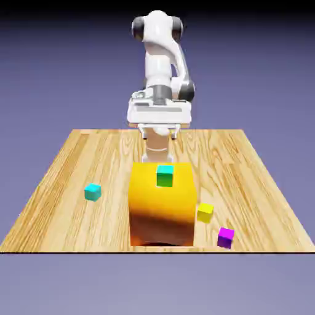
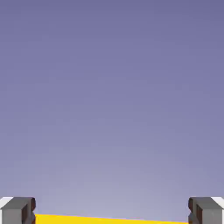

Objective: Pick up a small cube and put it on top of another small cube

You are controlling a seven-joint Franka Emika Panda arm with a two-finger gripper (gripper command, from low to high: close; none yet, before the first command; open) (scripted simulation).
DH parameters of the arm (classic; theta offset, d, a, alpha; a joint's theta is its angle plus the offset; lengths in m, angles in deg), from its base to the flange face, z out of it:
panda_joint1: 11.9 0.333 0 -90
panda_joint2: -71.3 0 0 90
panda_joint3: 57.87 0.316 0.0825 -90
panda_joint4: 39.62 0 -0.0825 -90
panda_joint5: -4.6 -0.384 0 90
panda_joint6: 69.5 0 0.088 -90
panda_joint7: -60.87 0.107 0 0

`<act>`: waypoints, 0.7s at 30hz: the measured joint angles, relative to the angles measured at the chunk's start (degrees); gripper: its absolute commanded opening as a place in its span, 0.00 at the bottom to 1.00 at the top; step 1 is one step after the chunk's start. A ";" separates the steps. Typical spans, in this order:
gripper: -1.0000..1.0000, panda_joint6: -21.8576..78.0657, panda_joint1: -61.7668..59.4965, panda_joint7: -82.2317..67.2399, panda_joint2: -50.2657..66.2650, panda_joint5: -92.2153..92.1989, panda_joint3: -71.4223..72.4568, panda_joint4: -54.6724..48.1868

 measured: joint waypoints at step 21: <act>0.50 16.77 -26.76 40.89 5.55 -14.48 43.60 -7.56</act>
